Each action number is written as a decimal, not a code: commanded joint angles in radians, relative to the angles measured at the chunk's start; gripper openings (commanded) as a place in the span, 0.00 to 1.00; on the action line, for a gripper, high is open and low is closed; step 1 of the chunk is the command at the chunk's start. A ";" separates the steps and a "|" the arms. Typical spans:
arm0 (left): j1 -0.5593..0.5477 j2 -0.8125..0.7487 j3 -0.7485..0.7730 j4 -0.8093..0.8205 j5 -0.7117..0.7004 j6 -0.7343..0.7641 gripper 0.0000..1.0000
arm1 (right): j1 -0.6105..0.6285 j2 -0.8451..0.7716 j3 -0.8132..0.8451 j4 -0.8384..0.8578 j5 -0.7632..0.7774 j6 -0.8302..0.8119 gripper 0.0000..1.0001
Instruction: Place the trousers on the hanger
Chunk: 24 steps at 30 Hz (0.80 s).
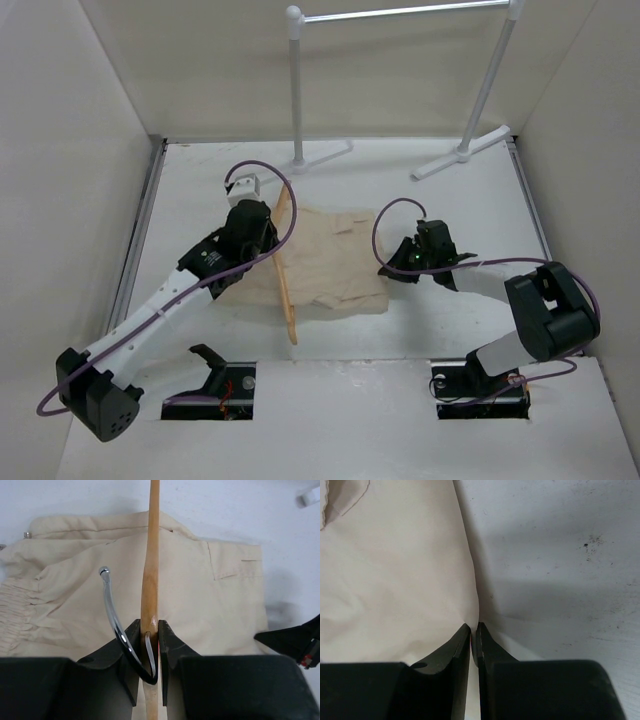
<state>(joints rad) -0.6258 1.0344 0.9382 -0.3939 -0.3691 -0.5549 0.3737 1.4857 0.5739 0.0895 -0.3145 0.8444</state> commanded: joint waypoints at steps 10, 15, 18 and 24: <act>-0.045 0.050 0.293 -0.063 -0.018 -0.045 0.02 | 0.001 -0.253 0.021 -0.097 0.023 -0.040 0.65; -0.074 0.151 0.523 -0.164 0.016 -0.036 0.01 | 0.030 -0.458 0.179 -0.298 0.061 -0.168 0.69; -0.093 0.225 0.669 -0.224 0.030 -0.019 0.01 | 0.108 -0.504 0.312 -0.352 0.061 -0.214 0.69; -0.119 0.343 0.907 -0.289 0.033 0.032 0.01 | 0.299 -0.475 0.552 -0.329 0.061 -0.232 0.73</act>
<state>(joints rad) -0.7345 1.3621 1.7203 -0.6888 -0.3370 -0.5526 0.6113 0.9974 1.0264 -0.2317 -0.2573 0.6556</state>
